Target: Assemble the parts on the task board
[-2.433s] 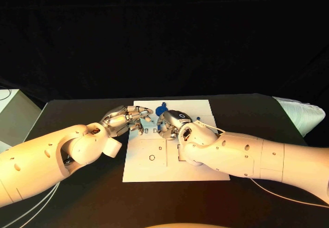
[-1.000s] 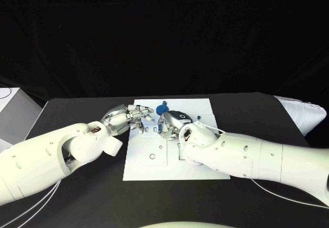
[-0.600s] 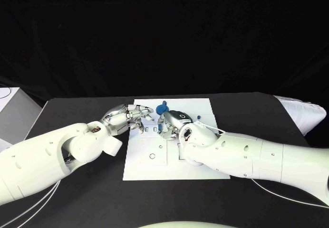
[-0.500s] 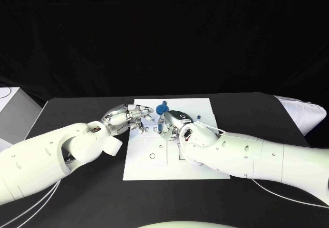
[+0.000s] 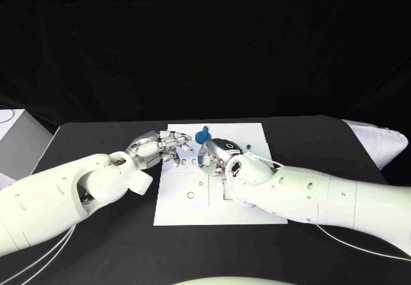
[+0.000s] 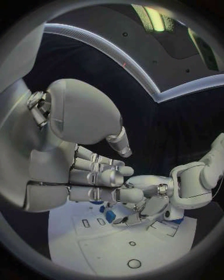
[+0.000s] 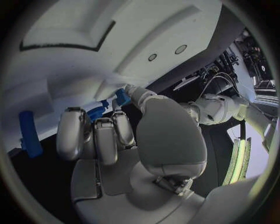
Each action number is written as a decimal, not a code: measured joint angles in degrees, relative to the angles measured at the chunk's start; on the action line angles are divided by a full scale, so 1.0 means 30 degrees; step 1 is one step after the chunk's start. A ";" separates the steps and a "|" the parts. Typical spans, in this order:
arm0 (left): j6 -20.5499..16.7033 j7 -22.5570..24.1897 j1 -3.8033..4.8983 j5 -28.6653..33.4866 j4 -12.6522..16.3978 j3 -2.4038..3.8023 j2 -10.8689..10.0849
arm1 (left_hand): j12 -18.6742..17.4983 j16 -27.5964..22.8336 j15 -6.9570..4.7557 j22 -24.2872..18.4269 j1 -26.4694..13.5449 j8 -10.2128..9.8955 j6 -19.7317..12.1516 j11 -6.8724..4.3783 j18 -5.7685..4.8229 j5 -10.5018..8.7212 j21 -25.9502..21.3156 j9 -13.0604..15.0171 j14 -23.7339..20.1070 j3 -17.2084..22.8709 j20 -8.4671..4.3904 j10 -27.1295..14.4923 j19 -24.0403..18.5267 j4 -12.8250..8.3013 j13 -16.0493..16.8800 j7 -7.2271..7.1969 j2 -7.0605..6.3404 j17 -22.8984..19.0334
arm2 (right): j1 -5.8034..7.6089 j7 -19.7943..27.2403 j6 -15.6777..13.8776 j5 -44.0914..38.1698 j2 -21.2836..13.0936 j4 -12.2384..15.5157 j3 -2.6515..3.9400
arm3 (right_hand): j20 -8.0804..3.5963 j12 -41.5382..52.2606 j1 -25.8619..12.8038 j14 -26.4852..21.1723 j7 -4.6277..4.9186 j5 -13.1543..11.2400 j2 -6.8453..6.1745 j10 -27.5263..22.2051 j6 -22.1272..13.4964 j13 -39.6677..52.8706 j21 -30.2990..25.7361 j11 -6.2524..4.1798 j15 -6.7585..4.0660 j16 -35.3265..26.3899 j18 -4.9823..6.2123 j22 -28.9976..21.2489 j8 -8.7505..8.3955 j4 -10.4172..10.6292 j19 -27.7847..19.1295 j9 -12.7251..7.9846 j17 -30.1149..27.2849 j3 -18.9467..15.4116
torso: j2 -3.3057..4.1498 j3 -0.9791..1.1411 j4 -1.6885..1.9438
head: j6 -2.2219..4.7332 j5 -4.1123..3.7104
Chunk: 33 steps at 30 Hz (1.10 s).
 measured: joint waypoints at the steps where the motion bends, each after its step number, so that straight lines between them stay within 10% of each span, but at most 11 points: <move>1: 0.0000 0.0000 0.0000 0.0000 -0.0003 0.0000 0.0000 | 0.0000 0.0000 0.0000 0.0000 0.0001 0.0000 0.0000 0.0000 0.0000 0.0000 0.0000 -0.0001 0.0000 0.0000 0.0000 0.0000 0.0000 0.0000 0.0000 0.0000 0.0000 0.0001 | -0.0004 -0.0003 -0.0004 -0.0008 -0.0008 0.0004 0.0000 | 0.0000 0.0000 0.0001 0.0000 0.0000 0.0000 0.0000 0.0000 0.0000 0.0000 0.0000 0.0000 0.0000 0.0000 -0.0001 0.0000 0.0000 0.0000 0.0000 0.0000 0.0000 0.0000 | 0.0000 0.0000 0.0000 | 0.0002 0.0002; 10: -0.0096 -0.0043 0.0000 -0.0255 -0.0117 -0.0001 0.0015 | -0.0115 -0.0560 0.0005 -0.0711 -0.0134 -0.0075 -0.0038 0.0071 -0.0001 0.0000 -0.0450 -0.0002 -0.0366 0.0000 0.0006 -0.0072 -0.0502 0.0000 -0.0093 0.0038 -0.0135 -0.0384 | -0.0040 0.0064 -0.0499 -0.0029 -0.0098 0.0038 -0.0002 | 0.0206 -0.0371 0.0001 0.0039 0.0282 0.0000 0.0000 -0.0560 -0.1185 -0.0402 -0.0581 0.0283 0.0242 -0.0117 -0.0001 -0.0387 -0.0614 0.0076 -0.0206 -0.0319 -0.0002 -0.0403 | 0.0011 0.0011 -0.0004 | 0.0042 -0.0040; 20: -0.0623 -0.0399 0.0004 -0.2248 -0.0751 0.0000 0.0167 | 0.0323 -0.0128 0.0006 0.0402 -0.0417 -0.0075 -0.0438 0.0076 0.0001 0.0000 0.0131 0.0152 -0.0126 -0.0637 0.0029 -0.0290 0.0213 0.0157 0.0194 0.0013 -0.0590 0.0127 | 0.0052 0.0857 -0.2250 0.0217 -0.0819 0.0643 -0.0001 | 0.0376 -0.0705 0.1517 0.0004 0.0548 -0.0145 0.0408 -0.1097 -0.1722 -0.1101 -0.0955 0.0546 0.0415 -0.0118 -0.0001 -0.0607 -0.1071 0.1616 -0.0376 -0.0650 -0.0002 -0.3985 | -0.0024 0.0013 0.0005 | 0.0126 -0.0051; 27: -0.1040 -0.0767 0.0022 -0.4054 -0.1405 0.0002 0.0322 | 0.6078 0.6072 -0.0512 0.8436 -0.0099 0.2053 0.0375 -0.0443 -0.1179 0.0000 0.5573 0.1318 0.3668 -0.1477 -0.0464 0.0330 0.4274 0.0360 0.3823 -0.0513 -0.0271 0.3794 | 0.0635 0.2324 -0.3232 0.1209 -0.1914 0.1673 0.0075 | 0.0376 -0.0696 0.1963 0.0004 0.0510 0.0117 0.0535 -0.1096 -0.1665 -0.1021 -0.0955 0.0545 0.0415 -0.0118 0.0000 -0.0526 -0.1071 0.1877 -0.0376 -0.0654 -0.0003 -0.4237 | -0.0053 0.0007 0.0002 | 0.0298 -0.0071; 33: -0.1402 -0.1308 0.0143 -0.5118 -0.1934 0.0005 0.0644 | 1.2867 0.8681 -0.0892 1.3146 -0.0607 0.3578 0.0850 -0.1053 -0.1849 0.0000 0.8353 0.2238 0.3893 -0.1453 -0.0847 0.3511 0.6267 0.1138 1.0834 -0.1006 0.0319 0.3829 | 0.1090 0.4604 -0.3734 0.3285 -0.2706 0.2118 0.0212 | 0.0293 -0.0477 0.2569 0.0005 0.0280 0.1133 0.0950 -0.0973 -0.0747 -0.0836 -0.0907 0.0423 0.0415 -0.0117 -0.0001 -0.0364 -0.0354 0.2103 -0.0293 -0.0469 -0.0003 -0.3438 | -0.0121 0.0013 -0.0013 | 0.0452 -0.0090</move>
